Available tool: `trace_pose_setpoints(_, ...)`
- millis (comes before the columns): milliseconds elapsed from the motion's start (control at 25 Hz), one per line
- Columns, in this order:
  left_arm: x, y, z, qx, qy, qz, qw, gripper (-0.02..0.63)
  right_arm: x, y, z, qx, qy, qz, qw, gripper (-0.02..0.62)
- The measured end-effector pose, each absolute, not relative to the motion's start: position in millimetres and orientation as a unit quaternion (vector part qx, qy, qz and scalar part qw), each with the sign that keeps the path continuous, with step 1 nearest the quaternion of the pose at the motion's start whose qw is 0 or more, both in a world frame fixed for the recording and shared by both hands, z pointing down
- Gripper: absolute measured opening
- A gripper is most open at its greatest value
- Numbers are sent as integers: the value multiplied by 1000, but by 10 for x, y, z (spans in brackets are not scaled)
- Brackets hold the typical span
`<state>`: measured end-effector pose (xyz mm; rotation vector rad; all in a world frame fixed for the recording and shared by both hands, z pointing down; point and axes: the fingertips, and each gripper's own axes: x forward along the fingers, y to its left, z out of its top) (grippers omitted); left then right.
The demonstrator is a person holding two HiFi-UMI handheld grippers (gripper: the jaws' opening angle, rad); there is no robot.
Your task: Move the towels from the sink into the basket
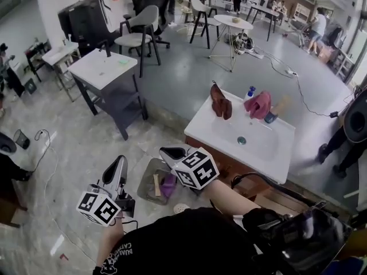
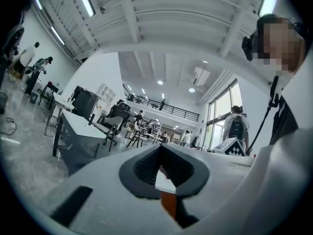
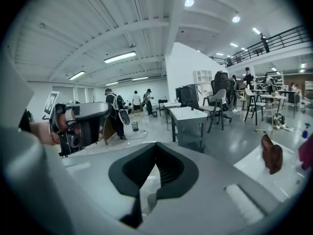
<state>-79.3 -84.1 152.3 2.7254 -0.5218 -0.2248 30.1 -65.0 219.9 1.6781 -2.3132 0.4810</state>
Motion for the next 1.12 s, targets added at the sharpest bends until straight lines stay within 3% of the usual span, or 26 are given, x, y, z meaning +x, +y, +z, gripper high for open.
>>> trace_pose_setpoints(280, -537, -352, 1590, 976, -79, -47, 200, 3, 698, -100, 1847, 641, -752, 142, 60, 3)
trace_pose_setpoints(800, 731, 532, 1621, 970, 111, -12, 218, 3, 1783, 1205, 1718, 777, -613, 137, 46, 3)
trace_pose_setpoints(1120, 1604, 593, 1643, 968, 143, 3, 205, 3, 2808, 1543, 1741, 816, -562, 133, 21, 3)
